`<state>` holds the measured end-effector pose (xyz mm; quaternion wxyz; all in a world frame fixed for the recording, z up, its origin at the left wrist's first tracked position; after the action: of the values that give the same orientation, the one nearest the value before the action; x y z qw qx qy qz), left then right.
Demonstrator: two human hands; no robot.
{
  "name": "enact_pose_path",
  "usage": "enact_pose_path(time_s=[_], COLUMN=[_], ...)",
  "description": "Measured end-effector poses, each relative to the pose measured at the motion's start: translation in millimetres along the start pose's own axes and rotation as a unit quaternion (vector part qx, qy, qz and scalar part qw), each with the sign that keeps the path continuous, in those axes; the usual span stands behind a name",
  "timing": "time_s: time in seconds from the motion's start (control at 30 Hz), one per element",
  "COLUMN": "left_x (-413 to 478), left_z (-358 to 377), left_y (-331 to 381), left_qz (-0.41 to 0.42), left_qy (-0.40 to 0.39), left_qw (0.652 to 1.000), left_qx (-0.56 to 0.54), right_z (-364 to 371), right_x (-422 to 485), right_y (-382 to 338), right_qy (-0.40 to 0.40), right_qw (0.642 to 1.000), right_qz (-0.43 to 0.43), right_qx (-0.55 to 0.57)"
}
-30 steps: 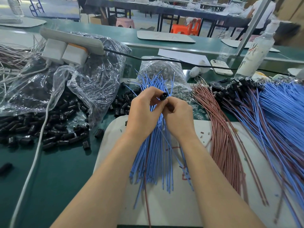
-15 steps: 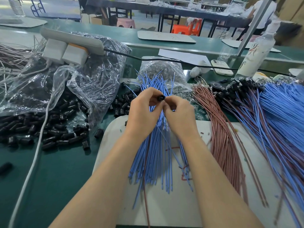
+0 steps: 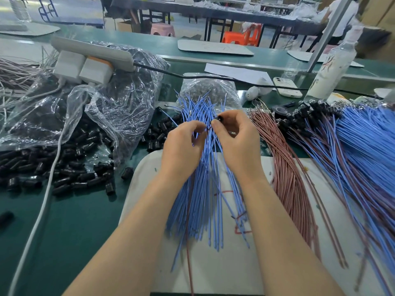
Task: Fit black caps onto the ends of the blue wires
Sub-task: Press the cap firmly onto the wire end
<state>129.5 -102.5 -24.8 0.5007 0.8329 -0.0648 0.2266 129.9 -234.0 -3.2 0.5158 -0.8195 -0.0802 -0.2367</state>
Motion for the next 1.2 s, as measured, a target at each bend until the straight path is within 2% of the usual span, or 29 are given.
enact_pose_path(time_s=[0.2, 0.47, 0.73, 0.93, 1.2], left_x=[1.6, 0.4, 0.0, 1.6, 3.0], left_z=[6.0, 4.1, 5.9, 0.7, 6.0], left_y=[1.3, 6.3, 0.8, 2.6, -2.6], left_qz=[-0.008, 0.004, -0.028, -0.021, -0.059], left_qy=[-0.065, -0.066, -0.072, -0.055, -0.086], left_qw=[0.998, 0.997, 0.995, 0.997, 0.990], left_qx=[-0.016, -0.031, -0.060, -0.053, -0.095], right_z=[-1.6, 2.0, 4.3, 14.5, 9.4], right_x=[3.8, 3.3, 3.3, 0.2, 2.9], right_y=[15.5, 24.8, 27.6, 26.9, 24.5], right_qy=[-0.021, -0.048, -0.051, -0.070, -0.070], right_qw=[0.987, 0.966, 0.968, 0.968, 0.975], right_qz=[0.088, 0.134, 0.142, 0.146, 0.132], right_qx=[0.130, 0.218, 0.202, 0.192, 0.163])
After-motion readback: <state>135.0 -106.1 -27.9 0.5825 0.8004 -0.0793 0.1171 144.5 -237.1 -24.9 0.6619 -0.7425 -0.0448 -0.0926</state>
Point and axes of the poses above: each hand's wrist, its own x-axis towards the middle knuckle, its own z-axis out of the palm, y = z × x, the point moved 7 cm from there along x, towards the middle knuckle, and after that the axes turned 5 degrees about -x, right-handed, at the moved point
